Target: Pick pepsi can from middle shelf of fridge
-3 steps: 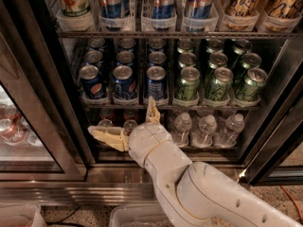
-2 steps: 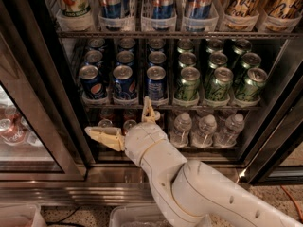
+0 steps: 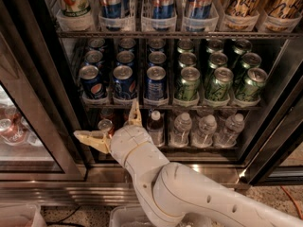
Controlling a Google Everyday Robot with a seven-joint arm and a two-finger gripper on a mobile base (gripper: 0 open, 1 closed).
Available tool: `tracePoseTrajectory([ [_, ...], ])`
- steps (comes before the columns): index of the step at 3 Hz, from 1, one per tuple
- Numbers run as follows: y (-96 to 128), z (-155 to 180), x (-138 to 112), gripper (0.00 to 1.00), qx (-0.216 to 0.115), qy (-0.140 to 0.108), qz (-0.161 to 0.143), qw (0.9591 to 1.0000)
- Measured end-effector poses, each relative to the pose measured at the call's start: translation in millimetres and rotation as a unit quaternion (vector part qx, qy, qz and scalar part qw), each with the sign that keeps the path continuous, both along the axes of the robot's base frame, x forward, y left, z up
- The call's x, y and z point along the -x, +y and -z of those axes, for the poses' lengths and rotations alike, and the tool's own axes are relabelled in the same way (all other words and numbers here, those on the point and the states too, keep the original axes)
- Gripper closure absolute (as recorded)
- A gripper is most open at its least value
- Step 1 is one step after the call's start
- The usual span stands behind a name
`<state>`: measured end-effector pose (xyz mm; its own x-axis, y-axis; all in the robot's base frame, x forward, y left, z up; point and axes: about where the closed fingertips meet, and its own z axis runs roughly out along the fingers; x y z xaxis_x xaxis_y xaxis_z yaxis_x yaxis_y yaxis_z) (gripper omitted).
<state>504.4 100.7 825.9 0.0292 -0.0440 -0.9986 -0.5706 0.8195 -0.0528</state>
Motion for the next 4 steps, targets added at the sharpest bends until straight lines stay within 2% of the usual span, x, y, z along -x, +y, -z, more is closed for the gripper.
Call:
tracePoseTrajectory([
  [1, -12.1, -4.7, -2.1, 0.0, -0.009, -0.005, 0.034, 0.9994],
  [2, -9.1, -12.1, -0.8, 0.0, -0.023, -0.004, 0.07, 0.9973],
  [3, -15.6, -8.8, -4.7, 0.0, -0.021, 0.002, 0.084, 0.9962],
  [4, -18.0, -8.0, -6.1, 0.0, -0.021, 0.0, 0.08, 0.9966],
])
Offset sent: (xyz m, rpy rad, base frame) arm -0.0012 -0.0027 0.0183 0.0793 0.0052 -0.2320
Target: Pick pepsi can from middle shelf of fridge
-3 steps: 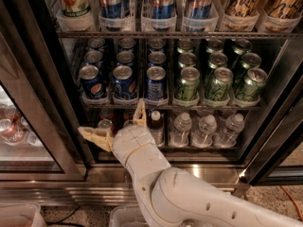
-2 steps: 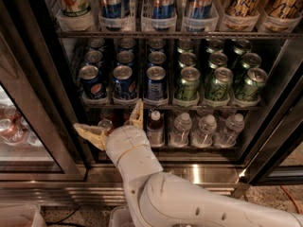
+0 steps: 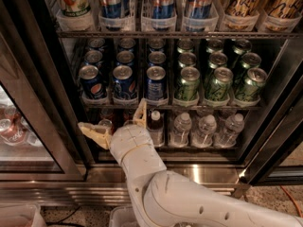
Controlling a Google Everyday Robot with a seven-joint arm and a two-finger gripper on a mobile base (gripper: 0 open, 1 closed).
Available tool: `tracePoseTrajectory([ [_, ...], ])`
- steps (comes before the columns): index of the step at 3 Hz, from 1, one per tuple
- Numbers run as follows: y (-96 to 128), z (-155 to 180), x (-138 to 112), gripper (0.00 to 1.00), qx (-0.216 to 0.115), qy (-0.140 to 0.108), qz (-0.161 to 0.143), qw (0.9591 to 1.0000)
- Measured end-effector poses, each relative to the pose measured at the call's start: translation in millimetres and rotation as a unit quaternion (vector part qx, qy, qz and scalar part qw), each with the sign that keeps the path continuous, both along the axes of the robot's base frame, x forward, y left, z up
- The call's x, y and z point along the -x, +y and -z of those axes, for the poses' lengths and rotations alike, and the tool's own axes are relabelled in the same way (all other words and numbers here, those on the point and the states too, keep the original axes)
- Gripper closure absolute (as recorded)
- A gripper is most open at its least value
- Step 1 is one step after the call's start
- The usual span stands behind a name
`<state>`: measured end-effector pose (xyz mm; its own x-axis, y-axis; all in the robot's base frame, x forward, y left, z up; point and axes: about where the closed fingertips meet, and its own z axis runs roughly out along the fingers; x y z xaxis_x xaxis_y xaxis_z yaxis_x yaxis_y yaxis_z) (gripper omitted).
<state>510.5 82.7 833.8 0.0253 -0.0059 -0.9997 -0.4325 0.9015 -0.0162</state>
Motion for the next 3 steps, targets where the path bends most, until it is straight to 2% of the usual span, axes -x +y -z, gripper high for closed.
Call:
tracePoseTrajectory([
  [1, -22, -3, -4, 0.0, 0.007, -0.014, -0.011, 0.9998],
  [2, -38, -1, -6, 0.0, 0.012, -0.011, 0.0, 0.9999],
  [3, -38, -1, -7, 0.03, 0.012, -0.011, 0.0, 0.9999],
])
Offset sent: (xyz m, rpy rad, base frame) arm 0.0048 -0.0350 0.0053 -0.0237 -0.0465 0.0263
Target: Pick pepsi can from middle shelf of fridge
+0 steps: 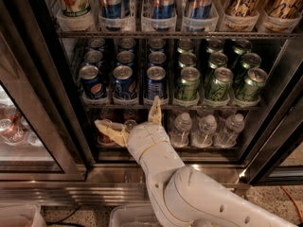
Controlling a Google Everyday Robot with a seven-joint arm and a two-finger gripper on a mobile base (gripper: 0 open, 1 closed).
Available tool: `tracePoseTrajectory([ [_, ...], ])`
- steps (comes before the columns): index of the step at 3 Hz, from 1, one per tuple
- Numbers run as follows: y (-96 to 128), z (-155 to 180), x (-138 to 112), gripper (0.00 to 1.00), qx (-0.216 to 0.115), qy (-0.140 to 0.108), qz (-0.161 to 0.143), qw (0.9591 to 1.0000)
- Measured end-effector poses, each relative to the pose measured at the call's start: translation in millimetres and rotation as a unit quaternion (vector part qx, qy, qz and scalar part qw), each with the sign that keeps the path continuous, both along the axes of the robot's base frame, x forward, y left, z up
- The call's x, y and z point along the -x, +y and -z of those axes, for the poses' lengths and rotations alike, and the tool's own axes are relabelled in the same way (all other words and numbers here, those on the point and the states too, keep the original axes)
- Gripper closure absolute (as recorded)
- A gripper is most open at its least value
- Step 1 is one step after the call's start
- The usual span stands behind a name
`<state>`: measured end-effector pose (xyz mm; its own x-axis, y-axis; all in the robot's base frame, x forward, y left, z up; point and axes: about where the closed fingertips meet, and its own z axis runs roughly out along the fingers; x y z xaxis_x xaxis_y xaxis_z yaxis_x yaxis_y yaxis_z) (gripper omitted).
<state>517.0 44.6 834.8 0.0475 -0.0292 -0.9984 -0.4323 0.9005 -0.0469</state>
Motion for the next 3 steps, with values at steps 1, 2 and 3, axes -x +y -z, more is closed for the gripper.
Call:
tracePoseTrajectory([
  [1, 0.0, 0.0, 0.0, 0.25, 0.0, 0.0, 0.0, 1.0],
  [2, 0.0, 0.0, 0.0, 0.3, 0.0, 0.0, 0.0, 1.0],
  [3, 0.0, 0.0, 0.0, 0.22, 0.0, 0.0, 0.0, 1.0],
])
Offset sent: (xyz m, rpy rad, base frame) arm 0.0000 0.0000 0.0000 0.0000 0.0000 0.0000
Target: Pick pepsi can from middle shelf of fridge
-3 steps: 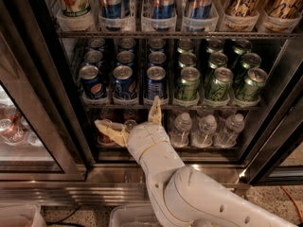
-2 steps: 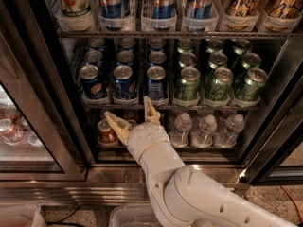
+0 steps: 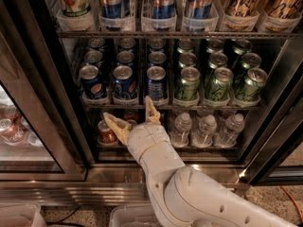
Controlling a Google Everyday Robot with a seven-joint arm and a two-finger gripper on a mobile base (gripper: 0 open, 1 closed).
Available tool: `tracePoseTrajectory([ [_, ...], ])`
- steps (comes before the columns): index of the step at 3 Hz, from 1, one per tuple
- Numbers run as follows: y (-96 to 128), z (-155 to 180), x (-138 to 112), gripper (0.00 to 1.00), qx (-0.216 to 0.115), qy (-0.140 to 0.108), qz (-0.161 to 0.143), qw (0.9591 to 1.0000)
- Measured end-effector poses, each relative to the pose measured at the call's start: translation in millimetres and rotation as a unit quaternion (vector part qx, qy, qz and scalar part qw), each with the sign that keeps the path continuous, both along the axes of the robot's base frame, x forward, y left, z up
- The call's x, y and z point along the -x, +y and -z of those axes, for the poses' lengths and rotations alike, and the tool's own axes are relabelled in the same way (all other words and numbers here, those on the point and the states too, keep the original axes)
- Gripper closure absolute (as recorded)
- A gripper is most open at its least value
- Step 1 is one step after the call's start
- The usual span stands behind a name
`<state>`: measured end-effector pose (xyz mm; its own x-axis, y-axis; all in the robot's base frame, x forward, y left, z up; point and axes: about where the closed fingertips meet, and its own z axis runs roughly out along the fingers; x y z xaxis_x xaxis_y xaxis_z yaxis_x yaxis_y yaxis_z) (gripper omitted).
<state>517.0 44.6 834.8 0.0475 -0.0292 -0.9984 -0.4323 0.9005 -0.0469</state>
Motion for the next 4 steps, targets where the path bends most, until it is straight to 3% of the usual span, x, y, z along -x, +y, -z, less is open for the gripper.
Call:
tracePoseTrajectory([
  [1, 0, 0, -1, 0.26, 0.0, 0.0, 0.002, 1.0],
  [2, -4, 1, -11, 0.23, 0.001, 0.005, 0.015, 0.9999],
  [4, 2, 3, -32, 0.23, 0.006, 0.01, 0.011, 0.9999],
])
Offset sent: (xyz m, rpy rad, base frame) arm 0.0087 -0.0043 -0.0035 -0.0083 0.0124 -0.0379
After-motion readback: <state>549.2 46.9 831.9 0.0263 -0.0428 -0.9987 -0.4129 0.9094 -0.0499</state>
